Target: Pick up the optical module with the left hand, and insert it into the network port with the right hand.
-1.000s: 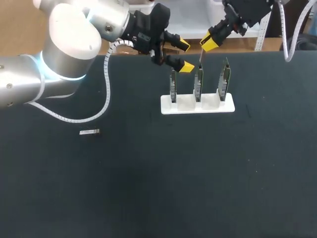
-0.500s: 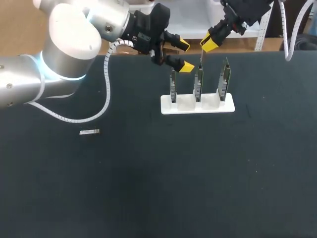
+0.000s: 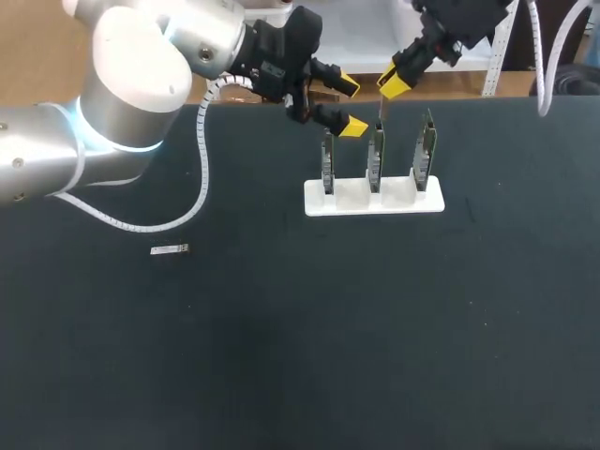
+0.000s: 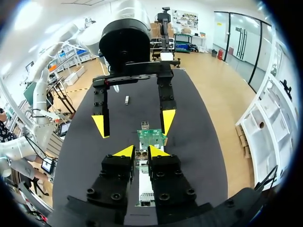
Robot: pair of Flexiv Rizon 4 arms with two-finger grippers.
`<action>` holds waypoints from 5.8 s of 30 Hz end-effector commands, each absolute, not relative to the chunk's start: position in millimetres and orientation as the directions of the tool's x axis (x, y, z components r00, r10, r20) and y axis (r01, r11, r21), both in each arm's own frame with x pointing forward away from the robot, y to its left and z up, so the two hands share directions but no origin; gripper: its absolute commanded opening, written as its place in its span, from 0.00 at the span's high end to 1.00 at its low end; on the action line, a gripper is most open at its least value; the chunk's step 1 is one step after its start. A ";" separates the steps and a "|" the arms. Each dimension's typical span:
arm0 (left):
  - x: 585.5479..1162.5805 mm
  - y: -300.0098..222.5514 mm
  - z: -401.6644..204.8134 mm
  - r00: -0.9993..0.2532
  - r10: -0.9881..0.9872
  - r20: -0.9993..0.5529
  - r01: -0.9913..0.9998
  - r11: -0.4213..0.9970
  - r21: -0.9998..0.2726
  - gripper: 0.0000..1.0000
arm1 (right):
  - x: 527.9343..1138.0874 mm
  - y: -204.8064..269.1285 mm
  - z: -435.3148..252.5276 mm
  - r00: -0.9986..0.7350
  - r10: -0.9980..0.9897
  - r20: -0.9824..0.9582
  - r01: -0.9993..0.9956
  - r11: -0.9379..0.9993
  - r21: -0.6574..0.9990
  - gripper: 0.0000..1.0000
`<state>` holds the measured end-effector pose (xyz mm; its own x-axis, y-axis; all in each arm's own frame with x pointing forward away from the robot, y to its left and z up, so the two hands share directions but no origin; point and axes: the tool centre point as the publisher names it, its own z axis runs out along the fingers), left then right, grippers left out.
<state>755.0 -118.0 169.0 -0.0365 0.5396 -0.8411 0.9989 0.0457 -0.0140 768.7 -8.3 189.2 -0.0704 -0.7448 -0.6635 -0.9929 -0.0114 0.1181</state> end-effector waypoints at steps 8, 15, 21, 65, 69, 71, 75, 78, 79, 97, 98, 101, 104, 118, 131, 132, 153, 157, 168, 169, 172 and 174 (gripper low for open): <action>756.7 -118.7 169.7 -0.038 0.544 -0.838 0.999 0.044 -0.018 0.00 | 771.0 -9.9 182.7 -0.058 -0.749 -0.660 -0.993 -0.026 0.117 1.00; 756.7 -118.7 169.7 -0.038 0.544 -0.838 0.999 0.044 -0.018 0.00 | 774.7 -10.9 181.5 -0.047 -0.749 -0.661 -0.993 -0.036 0.112 1.00; 756.7 -118.7 169.7 -0.038 0.544 -0.838 0.999 0.044 -0.018 0.00 | 777.0 -10.3 180.2 -0.046 -0.750 -0.660 -0.992 -0.041 0.116 1.00; 756.7 -118.7 169.7 -0.038 0.544 -0.838 0.999 0.044 -0.018 0.00 | 767.0 -4.7 176.5 -0.051 -0.774 -0.631 -0.991 -0.041 0.130 1.00; 756.7 -118.7 169.7 -0.038 0.544 -0.838 0.999 0.044 -0.018 0.00 | 767.5 -4.8 176.1 -0.051 -0.774 -0.631 -0.990 -0.042 0.131 1.00; 756.7 -118.7 169.7 -0.038 0.544 -0.838 0.999 0.044 -0.018 0.00 | 767.5 -4.8 176.1 -0.051 -0.774 -0.632 -0.991 -0.042 0.131 1.00; 756.7 -118.7 169.7 -0.038 0.544 -0.838 0.999 0.044 -0.018 0.00 | 767.5 -5.2 175.9 -0.054 -0.773 -0.632 -0.991 -0.038 0.131 1.00; 756.7 -118.7 169.7 -0.038 0.544 -0.838 0.999 0.044 -0.018 0.00 | 767.5 -5.7 175.2 -0.058 -0.772 -0.633 -0.991 -0.035 0.133 1.00; 756.7 -118.7 169.7 -0.038 0.544 -0.838 0.999 0.044 -0.018 0.00 | 767.4 -5.9 174.9 -0.059 -0.772 -0.633 -0.990 -0.034 0.134 1.00; 756.7 -118.7 169.7 -0.038 0.544 -0.838 0.999 0.044 -0.018 0.00 | 768.9 -7.5 171.0 -0.069 -0.778 -0.625 -0.990 -0.024 0.140 1.00; 756.7 -118.7 169.7 -0.038 0.544 -0.838 0.999 0.044 -0.018 0.00 | 769.3 -7.2 171.2 -0.069 -0.777 -0.626 -0.990 -0.024 0.138 1.00; 756.7 -118.7 169.7 -0.038 0.544 -0.838 0.999 0.044 -0.018 0.00 | 770.6 -6.4 171.8 -0.066 -0.775 -0.628 -0.991 -0.024 0.134 1.00; 756.7 -118.7 169.7 -0.038 0.544 -0.838 0.999 0.044 -0.018 0.00 | 771.4 -5.7 173.4 -0.062 -0.774 -0.630 -0.991 -0.026 0.130 1.00; 756.7 -118.7 169.7 -0.038 0.544 -0.838 0.999 0.044 -0.018 0.00 | 772.0 -5.5 170.4 -0.070 -0.776 -0.627 -0.990 -0.025 0.141 1.00; 756.7 -118.7 169.7 -0.038 0.544 -0.838 0.999 0.044 -0.018 0.00 | 772.1 -8.6 170.5 -0.066 -0.783 -0.618 -0.990 -0.026 0.138 1.00; 756.7 -118.7 169.7 -0.038 0.544 -0.838 0.999 0.044 -0.018 0.00 | 772.0 -8.5 170.8 -0.065 -0.784 -0.618 -0.990 -0.026 0.137 1.00; 756.7 -118.7 169.7 -0.038 0.544 -0.838 0.999 0.044 -0.018 0.00 | 771.4 -5.3 169.7 -0.055 -0.788 -0.613 -0.991 -0.034 0.132 1.00; 756.7 -118.7 169.7 -0.038 0.544 -0.838 0.999 0.044 -0.018 0.00 | 771.9 -5.6 171.2 -0.051 -0.789 -0.612 -0.991 -0.036 0.128 1.00; 756.7 -118.7 169.7 -0.038 0.544 -0.838 0.999 0.044 -0.018 0.00 | 770.5 -5.3 168.9 -0.053 -0.794 -0.605 -0.990 -0.035 0.133 1.00; 756.7 -118.7 169.7 -0.038 0.544 -0.838 0.999 0.044 -0.018 0.00 | 770.6 -4.9 167.9 -0.054 -0.794 -0.606 -0.990 -0.035 0.134 1.00; 756.7 -118.7 169.7 -0.038 0.544 -0.838 0.999 0.044 -0.018 0.00 | 771.0 -4.5 166.5 -0.055 -0.793 -0.606 -0.990 -0.034 0.135 1.00; 756.7 -118.7 169.7 -0.038 0.544 -0.838 0.999 0.044 -0.018 0.00 | 771.7 -4.0 167.0 -0.054 -0.793 -0.606 -0.990 -0.034 0.133 1.00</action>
